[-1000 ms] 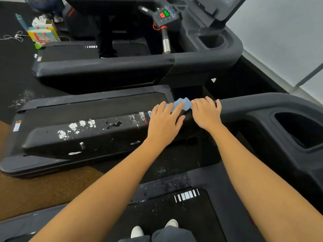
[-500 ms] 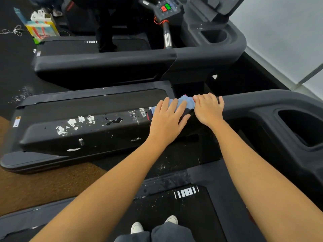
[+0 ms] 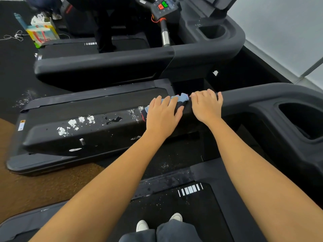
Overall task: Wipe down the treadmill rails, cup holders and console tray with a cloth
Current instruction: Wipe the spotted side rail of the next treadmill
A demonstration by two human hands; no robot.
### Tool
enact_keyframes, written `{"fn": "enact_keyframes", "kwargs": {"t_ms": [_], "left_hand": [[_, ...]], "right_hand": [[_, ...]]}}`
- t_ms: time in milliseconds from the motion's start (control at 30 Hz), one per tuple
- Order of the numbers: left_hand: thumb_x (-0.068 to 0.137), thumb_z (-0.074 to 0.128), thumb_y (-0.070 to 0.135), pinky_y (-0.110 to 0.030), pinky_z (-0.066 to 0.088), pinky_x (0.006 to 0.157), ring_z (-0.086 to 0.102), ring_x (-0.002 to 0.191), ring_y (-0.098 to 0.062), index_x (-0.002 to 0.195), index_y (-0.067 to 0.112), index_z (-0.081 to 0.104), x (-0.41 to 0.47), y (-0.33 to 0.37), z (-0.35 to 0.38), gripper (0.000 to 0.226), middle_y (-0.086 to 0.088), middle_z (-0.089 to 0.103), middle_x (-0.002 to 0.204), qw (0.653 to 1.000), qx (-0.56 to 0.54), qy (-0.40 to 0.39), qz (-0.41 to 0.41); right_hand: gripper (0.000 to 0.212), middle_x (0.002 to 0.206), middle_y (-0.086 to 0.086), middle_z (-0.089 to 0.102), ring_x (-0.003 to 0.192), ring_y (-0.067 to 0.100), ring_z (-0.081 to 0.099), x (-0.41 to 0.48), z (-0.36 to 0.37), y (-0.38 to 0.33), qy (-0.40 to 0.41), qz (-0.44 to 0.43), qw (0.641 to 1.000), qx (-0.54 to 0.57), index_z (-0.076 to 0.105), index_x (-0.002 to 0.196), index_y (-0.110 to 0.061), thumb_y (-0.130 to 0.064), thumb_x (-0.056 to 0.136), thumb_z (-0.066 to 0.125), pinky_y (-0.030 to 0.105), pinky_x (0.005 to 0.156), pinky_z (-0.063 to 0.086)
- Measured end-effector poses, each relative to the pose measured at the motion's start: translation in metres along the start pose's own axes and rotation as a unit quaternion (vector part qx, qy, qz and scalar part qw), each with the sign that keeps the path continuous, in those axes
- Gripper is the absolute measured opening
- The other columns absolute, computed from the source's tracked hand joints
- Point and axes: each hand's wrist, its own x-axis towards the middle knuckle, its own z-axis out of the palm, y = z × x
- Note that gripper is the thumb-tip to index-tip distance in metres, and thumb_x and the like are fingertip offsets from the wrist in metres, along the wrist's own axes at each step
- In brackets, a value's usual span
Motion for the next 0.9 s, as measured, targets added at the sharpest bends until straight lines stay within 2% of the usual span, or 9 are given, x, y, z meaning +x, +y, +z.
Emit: {"fn": "enact_keyframes", "kwargs": {"t_ms": [100, 200, 267, 400, 533, 600, 700, 767, 900], "left_hand": [[0.094, 0.031, 0.038, -0.044, 0.038, 0.102, 0.049, 0.119, -0.033, 0.126, 0.01, 0.05, -0.027, -0.005, 0.006, 0.047, -0.011, 0.056, 0.127, 0.998, 0.039, 0.027, 0.052], [0.094, 0.036, 0.034, -0.044, 0.038, 0.102, 0.049, 0.121, -0.035, 0.127, 0.009, 0.049, -0.047, -0.02, 0.006, 0.043, -0.012, 0.055, 0.129, 0.992, 0.07, 0.054, 0.086], [0.093, 0.036, 0.034, -0.044, 0.04, 0.101, 0.052, 0.119, -0.035, 0.123, 0.008, 0.053, -0.039, -0.02, 0.003, 0.043, -0.012, 0.058, 0.125, 0.994, 0.057, 0.072, 0.054], [0.093, 0.036, 0.034, -0.045, 0.041, 0.099, 0.055, 0.114, -0.036, 0.111, 0.005, 0.061, -0.017, -0.007, -0.001, 0.043, -0.014, 0.065, 0.113, 0.997, 0.007, 0.046, -0.064], [0.096, 0.03, 0.037, -0.035, 0.041, 0.08, 0.058, 0.082, -0.023, 0.097, 0.008, 0.064, 0.008, -0.002, -0.014, 0.045, -0.007, 0.067, 0.083, 0.991, -0.017, -0.034, -0.126], [0.097, 0.034, 0.036, -0.034, 0.039, 0.081, 0.057, 0.084, -0.021, 0.103, 0.01, 0.061, 0.006, -0.006, -0.012, 0.038, -0.004, 0.065, 0.087, 0.993, -0.022, -0.02, -0.114], [0.094, 0.036, 0.034, -0.041, 0.04, 0.097, 0.054, 0.11, -0.031, 0.116, 0.009, 0.056, -0.029, -0.008, -0.001, 0.038, -0.009, 0.061, 0.114, 0.998, 0.002, 0.044, -0.055], [0.093, 0.037, 0.033, -0.042, 0.036, 0.103, 0.047, 0.123, -0.033, 0.126, 0.01, 0.051, -0.049, -0.009, 0.008, 0.042, -0.011, 0.054, 0.13, 0.998, 0.042, 0.053, -0.019], [0.094, 0.036, 0.033, -0.044, 0.037, 0.103, 0.05, 0.12, -0.036, 0.12, 0.009, 0.056, -0.039, 0.001, 0.008, 0.041, -0.012, 0.058, 0.126, 0.996, 0.049, 0.057, -0.052]], "right_hand": [[0.04, 0.125, 0.002, 0.058, 0.133, 0.023, 0.036, -0.002, -0.001, 0.001, 0.0, 0.0, 1.0, 0.014, 0.062, 0.116, -0.019, -0.031, 0.1, 0.027, 0.049, 0.115, 0.008], [0.042, 0.13, 0.002, 0.056, 0.136, 0.023, 0.032, -0.003, -0.004, 0.001, -0.007, 0.006, 1.0, 0.024, 0.06, 0.12, -0.02, -0.031, 0.1, 0.025, 0.048, 0.115, 0.006], [0.042, 0.131, 0.002, 0.055, 0.137, 0.024, 0.031, -0.004, -0.004, 0.0, -0.01, 0.01, 0.999, 0.028, 0.06, 0.121, -0.02, -0.031, 0.101, 0.025, 0.048, 0.115, 0.006], [0.042, 0.13, 0.002, 0.056, 0.136, 0.024, 0.033, -0.004, -0.004, 0.0, -0.007, 0.008, 1.0, 0.027, 0.06, 0.12, -0.02, -0.032, 0.101, 0.025, 0.048, 0.115, 0.008], [0.042, 0.129, 0.002, 0.057, 0.136, 0.023, 0.033, -0.005, -0.005, -0.001, -0.004, 0.004, 1.0, 0.027, 0.06, 0.12, -0.019, -0.032, 0.101, 0.026, 0.047, 0.115, 0.008], [0.042, 0.129, 0.002, 0.057, 0.136, 0.024, 0.033, -0.005, -0.005, -0.001, -0.002, 0.004, 1.0, 0.03, 0.061, 0.119, -0.019, -0.031, 0.101, 0.026, 0.048, 0.115, 0.008], [0.041, 0.128, 0.003, 0.058, 0.136, 0.024, 0.034, -0.005, -0.004, 0.0, 0.005, 0.006, 1.0, 0.03, 0.061, 0.118, -0.019, -0.031, 0.1, 0.026, 0.048, 0.115, 0.008], [0.041, 0.128, 0.003, 0.058, 0.136, 0.024, 0.034, -0.005, -0.003, -0.002, 0.009, 0.012, 1.0, 0.021, 0.062, 0.117, -0.018, -0.031, 0.1, 0.026, 0.048, 0.115, 0.008], [0.04, 0.128, 0.004, 0.057, 0.136, 0.024, 0.033, -0.005, -0.003, -0.006, 0.001, 0.02, 1.0, 0.006, 0.061, 0.118, -0.017, -0.03, 0.1, 0.027, 0.049, 0.115, 0.007]]}}
